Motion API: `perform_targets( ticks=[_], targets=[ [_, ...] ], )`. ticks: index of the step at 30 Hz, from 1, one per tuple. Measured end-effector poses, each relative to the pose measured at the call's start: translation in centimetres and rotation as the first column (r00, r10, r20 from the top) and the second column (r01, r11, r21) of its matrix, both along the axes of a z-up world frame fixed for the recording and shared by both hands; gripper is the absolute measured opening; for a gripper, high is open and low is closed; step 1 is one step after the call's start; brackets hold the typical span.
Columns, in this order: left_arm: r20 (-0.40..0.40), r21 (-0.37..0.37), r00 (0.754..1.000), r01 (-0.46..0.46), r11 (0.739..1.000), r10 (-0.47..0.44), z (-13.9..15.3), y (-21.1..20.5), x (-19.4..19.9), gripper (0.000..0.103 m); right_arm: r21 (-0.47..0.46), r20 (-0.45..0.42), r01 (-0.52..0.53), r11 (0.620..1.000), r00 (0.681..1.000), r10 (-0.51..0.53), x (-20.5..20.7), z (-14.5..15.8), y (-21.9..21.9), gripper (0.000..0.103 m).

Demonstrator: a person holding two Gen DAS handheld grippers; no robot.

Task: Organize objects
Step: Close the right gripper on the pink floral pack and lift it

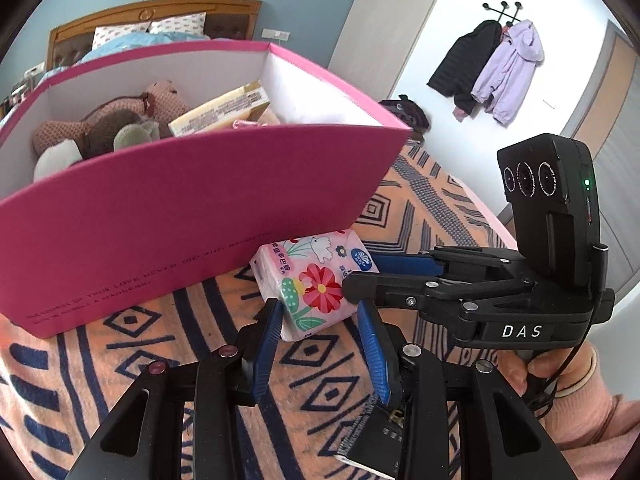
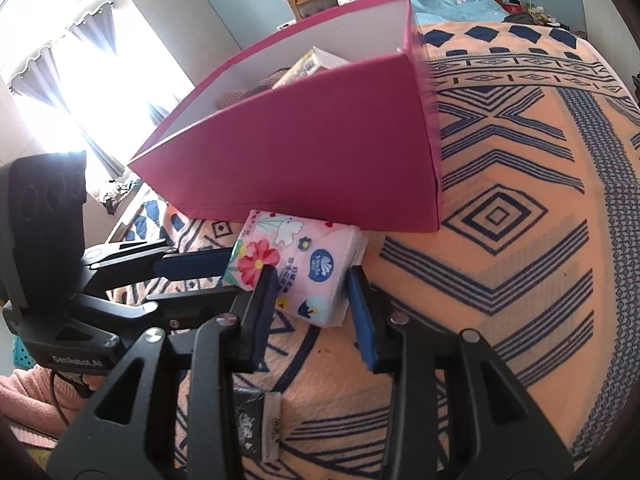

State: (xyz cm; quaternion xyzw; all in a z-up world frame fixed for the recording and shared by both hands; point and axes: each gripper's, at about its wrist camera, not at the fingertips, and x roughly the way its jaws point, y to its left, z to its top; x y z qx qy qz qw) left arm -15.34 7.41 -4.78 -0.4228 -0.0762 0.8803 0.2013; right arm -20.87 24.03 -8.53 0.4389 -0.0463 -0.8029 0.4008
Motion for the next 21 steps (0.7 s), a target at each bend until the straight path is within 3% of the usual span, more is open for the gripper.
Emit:
perform_targets(
  ticks=[21],
  targets=[
    [-0.117,-0.006,0.992,0.035,0.999,-0.036,3.7,1.1,2.6,0.039,-0.029,-0.109,0.010,1.000,0.994,-0.013,3.4,3.9,1.6,0.039]
  ],
)
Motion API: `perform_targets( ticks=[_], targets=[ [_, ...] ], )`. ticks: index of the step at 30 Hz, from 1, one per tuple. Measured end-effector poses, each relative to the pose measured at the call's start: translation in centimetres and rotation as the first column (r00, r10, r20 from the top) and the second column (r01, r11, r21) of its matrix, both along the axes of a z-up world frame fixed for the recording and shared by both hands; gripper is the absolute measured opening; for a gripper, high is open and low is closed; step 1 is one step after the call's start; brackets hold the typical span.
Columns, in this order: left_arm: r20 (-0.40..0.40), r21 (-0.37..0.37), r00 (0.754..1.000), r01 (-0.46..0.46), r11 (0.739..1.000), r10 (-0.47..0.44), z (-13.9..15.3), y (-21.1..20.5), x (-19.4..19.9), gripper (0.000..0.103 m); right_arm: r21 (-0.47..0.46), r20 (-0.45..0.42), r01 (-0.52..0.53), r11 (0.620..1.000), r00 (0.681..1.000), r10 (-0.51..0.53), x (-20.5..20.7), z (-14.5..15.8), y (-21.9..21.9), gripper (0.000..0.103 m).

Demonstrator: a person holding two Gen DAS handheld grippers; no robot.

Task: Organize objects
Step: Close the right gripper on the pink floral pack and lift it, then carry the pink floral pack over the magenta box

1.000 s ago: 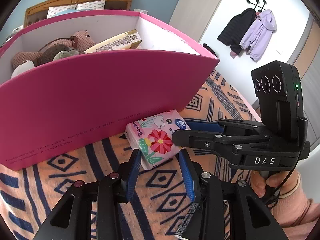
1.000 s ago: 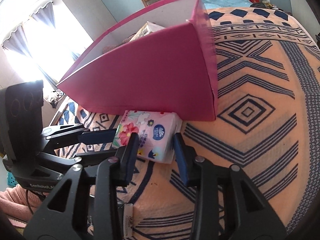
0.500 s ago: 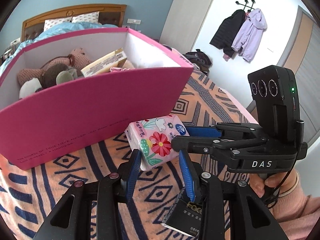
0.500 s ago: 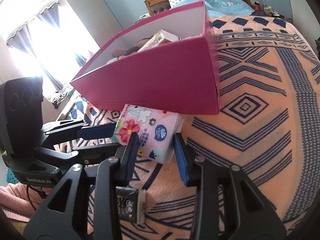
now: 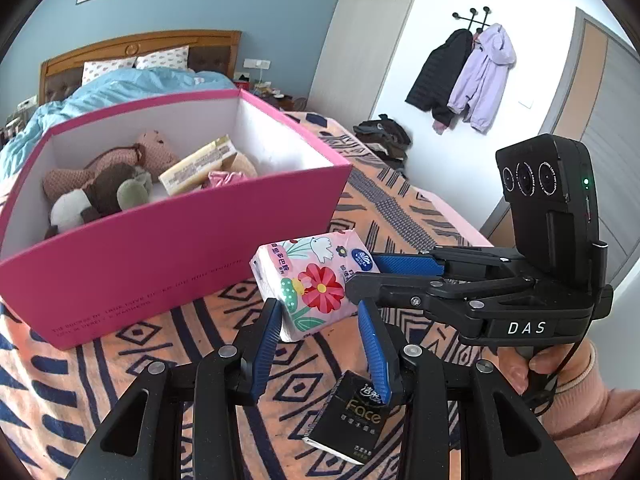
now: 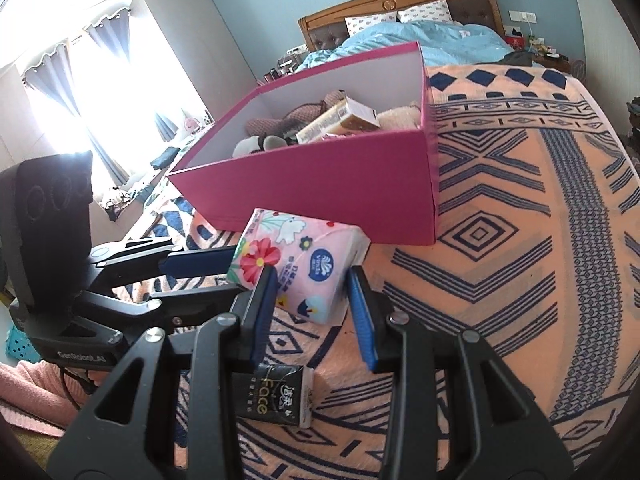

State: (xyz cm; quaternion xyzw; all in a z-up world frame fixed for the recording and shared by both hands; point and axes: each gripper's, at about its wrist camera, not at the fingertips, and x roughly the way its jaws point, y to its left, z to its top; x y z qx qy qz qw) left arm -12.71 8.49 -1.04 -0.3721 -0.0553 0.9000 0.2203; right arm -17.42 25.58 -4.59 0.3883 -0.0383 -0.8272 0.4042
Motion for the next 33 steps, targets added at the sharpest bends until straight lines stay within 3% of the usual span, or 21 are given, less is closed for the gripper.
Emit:
perform_targets(
  ticks=[33],
  targets=[
    [-0.123,-0.016,0.992,-0.013,1.000,0.011,4.3,-0.3,-1.2,0.039,-0.024,-0.127,-0.016,1.000,0.992,0.013,-0.9,4.8,-0.1,0.040]
  ],
)
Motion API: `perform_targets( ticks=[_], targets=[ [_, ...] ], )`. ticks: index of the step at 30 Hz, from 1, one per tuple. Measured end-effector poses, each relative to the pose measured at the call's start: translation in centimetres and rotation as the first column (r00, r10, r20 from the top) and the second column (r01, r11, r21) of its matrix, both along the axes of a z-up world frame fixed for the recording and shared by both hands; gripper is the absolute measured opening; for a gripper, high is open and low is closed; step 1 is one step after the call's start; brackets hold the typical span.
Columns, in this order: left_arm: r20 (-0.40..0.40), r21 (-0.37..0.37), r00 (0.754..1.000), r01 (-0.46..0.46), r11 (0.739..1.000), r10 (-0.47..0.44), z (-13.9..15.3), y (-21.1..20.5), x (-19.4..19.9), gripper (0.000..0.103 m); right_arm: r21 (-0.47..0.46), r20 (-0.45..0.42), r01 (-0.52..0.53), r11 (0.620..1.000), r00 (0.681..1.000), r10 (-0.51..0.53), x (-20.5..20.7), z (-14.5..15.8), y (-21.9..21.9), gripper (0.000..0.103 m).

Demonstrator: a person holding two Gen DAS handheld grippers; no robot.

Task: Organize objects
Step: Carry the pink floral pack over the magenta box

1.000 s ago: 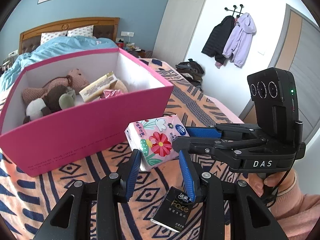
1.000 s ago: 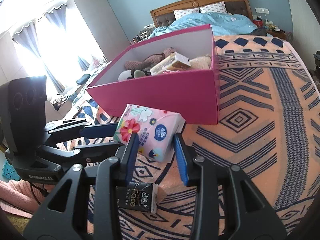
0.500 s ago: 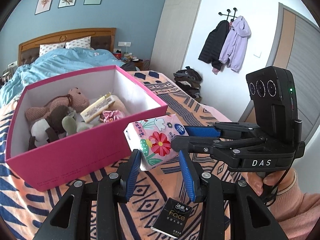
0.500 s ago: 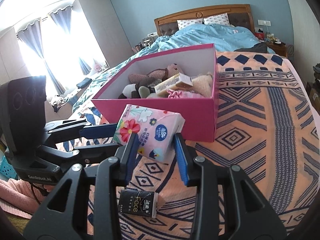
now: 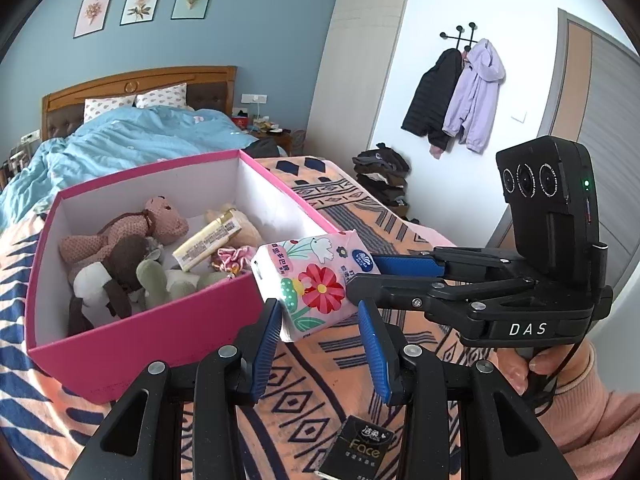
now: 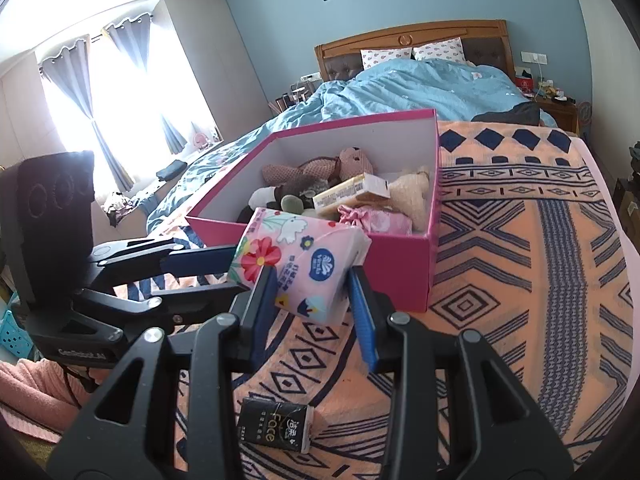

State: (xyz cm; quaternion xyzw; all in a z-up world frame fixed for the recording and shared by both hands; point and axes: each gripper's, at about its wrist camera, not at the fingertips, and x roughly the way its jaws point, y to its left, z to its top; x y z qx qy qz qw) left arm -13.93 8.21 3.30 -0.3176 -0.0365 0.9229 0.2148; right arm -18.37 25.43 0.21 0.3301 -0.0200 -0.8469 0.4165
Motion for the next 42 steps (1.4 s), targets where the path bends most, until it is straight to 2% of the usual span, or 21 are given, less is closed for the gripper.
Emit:
perform_targets(
  ticks=[19,42],
  targets=[
    [-0.019,-0.010,1.000,-0.001,1.000,0.001,0.9,0.2,-0.9,0.039,-0.007,-0.019,0.010,1.000,1.000,-0.010,-1.1,1.0,0.0,0.040],
    [-0.004,0.006,1.000,-0.005,1.000,0.005,1.3,-0.3,-2.7,0.039,-0.010,-0.028,0.014,1.000,0.999,-0.015,-2.3,1.5,-0.2,0.040]
  ],
)
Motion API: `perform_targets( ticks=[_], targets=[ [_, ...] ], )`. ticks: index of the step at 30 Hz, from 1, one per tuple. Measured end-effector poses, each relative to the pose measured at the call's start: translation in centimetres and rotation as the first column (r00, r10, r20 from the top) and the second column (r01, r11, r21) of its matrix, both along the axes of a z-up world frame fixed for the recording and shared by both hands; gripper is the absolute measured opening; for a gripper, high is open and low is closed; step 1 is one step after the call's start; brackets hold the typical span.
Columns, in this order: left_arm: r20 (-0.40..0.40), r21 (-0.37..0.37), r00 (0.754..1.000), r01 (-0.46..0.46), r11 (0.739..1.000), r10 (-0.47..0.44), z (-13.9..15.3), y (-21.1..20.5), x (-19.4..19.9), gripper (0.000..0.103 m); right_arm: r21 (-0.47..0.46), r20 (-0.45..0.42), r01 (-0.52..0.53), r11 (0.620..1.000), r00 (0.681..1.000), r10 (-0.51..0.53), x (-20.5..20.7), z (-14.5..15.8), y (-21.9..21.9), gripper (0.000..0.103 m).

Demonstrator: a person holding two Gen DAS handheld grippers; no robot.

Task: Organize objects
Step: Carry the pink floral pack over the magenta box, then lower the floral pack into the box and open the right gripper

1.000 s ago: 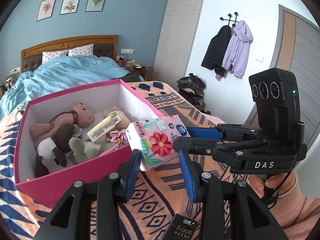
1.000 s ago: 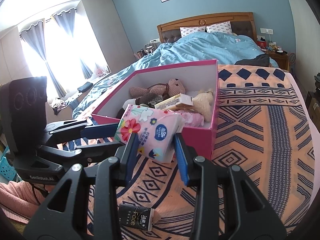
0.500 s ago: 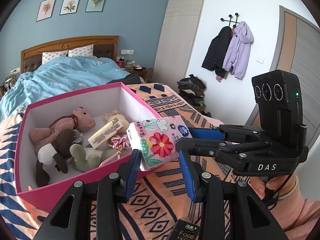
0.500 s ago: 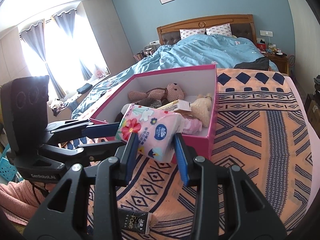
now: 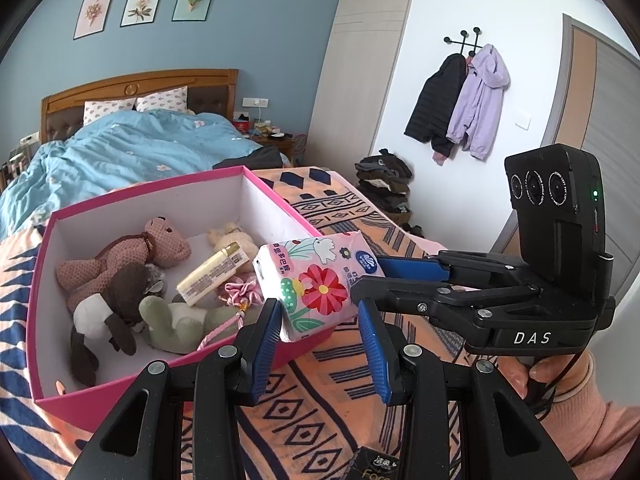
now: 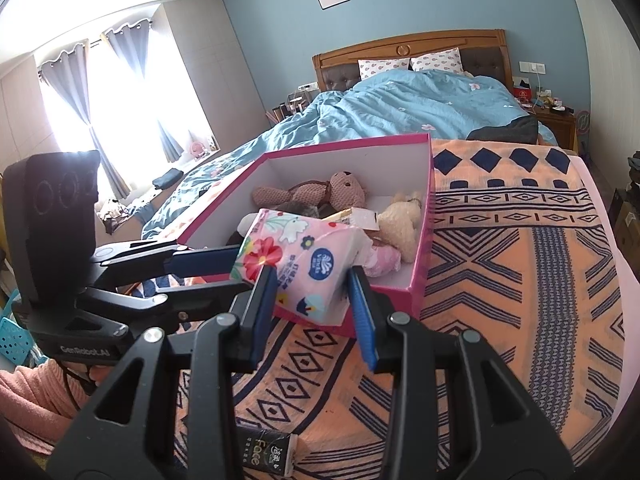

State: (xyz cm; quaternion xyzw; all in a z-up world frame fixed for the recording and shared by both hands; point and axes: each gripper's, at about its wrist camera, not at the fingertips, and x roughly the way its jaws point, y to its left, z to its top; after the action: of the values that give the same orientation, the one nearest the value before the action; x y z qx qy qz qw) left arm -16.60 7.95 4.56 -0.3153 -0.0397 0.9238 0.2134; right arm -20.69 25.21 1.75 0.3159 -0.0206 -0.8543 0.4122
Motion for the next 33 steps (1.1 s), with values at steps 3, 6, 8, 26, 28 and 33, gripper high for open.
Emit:
perform_targets(
  ticks=[3,6,8,26,28,33],
  targets=[
    [0.002,0.000,1.000,-0.002,1.000,0.002,0.1,0.0,-0.2,0.039,-0.001,-0.001,0.003,1.000,1.000,-0.003,-0.2,0.0,0.0,0.040],
    [0.002,0.003,1.000,-0.005,1.000,0.005,0.2,0.1,-0.3,0.039,-0.002,-0.001,0.005,1.000,1.000,-0.005,-0.6,0.0,0.0,0.040],
    [0.002,0.003,1.000,-0.007,1.000,0.007,0.2,0.1,-0.5,0.039,-0.001,-0.001,0.007,1.000,1.000,-0.007,-0.9,0.0,0.0,0.040],
    [0.024,-0.002,0.999,-0.032,0.999,0.032,0.1,-0.3,-2.6,0.039,0.011,-0.001,0.010,1.000,1.000,-0.010,-2.5,0.1,-0.7,0.040],
    [0.028,-0.002,0.999,-0.035,0.999,0.035,-0.1,-0.3,-2.9,0.039,0.016,0.000,0.012,1.000,1.000,-0.012,-2.8,0.1,-0.8,0.040],
    [0.037,-0.004,0.998,-0.042,0.999,0.042,-0.3,-0.3,-3.5,0.039,0.015,0.014,0.012,1.000,1.000,-0.012,-3.5,-0.3,-0.8,0.040]
  ],
)
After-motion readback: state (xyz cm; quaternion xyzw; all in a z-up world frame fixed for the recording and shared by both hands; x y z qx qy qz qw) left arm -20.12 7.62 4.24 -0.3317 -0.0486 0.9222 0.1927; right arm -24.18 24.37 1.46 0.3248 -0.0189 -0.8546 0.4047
